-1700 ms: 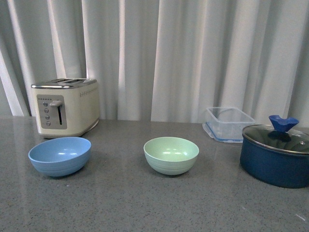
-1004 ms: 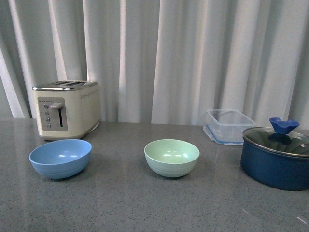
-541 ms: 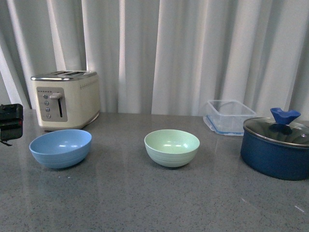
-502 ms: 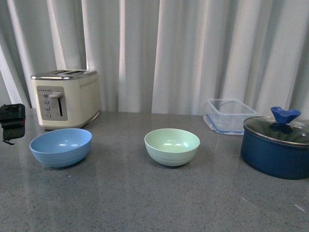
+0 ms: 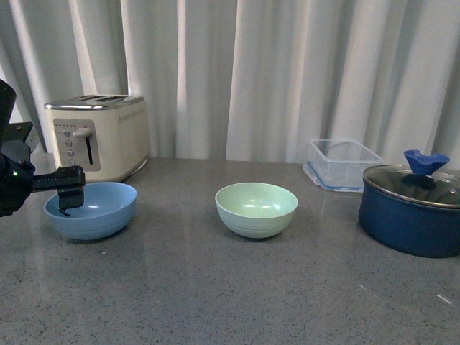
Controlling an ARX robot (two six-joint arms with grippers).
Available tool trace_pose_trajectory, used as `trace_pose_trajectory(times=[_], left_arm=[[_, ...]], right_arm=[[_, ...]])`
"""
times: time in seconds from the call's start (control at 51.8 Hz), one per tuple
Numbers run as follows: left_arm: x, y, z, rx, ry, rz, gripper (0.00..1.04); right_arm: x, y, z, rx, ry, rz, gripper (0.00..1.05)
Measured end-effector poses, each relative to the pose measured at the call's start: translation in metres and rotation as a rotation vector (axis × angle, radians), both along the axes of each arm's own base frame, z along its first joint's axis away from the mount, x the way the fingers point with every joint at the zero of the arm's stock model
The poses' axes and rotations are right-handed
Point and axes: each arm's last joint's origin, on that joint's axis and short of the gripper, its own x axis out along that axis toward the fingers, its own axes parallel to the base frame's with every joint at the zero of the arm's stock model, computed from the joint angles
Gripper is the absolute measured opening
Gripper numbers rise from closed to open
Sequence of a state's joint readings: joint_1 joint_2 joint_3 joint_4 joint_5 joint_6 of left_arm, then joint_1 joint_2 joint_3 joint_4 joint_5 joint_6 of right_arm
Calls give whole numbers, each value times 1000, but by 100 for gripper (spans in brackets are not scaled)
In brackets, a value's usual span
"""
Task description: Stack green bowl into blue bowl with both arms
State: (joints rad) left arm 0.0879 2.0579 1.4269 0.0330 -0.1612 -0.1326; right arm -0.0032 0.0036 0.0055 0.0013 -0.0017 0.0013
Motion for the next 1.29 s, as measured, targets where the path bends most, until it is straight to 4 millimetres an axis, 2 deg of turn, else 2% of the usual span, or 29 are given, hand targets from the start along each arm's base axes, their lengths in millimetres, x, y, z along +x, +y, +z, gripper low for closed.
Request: trace_pose_trajectory(times=[0.174, 0.27, 0.56, 0.657, 1.043, 1.294], left_arm=[[3, -1, 2, 22, 14, 28, 73], [3, -2, 3, 12, 33, 39, 55], [2, -2, 1, -36, 60, 69, 14], [1, -3, 0, -74, 57, 76, 4], [0, -12, 9, -116, 40, 83, 4], [11, -41, 35, -143, -12, 24, 4]], right_arm=[[0, 0, 0, 0, 0, 0, 95], [0, 0, 0, 0, 0, 0, 95], [0, 0, 0, 0, 0, 0, 95], [0, 0, 0, 0, 0, 0, 95], [0, 0, 0, 0, 0, 0, 95], [0, 0, 0, 0, 0, 0, 95]])
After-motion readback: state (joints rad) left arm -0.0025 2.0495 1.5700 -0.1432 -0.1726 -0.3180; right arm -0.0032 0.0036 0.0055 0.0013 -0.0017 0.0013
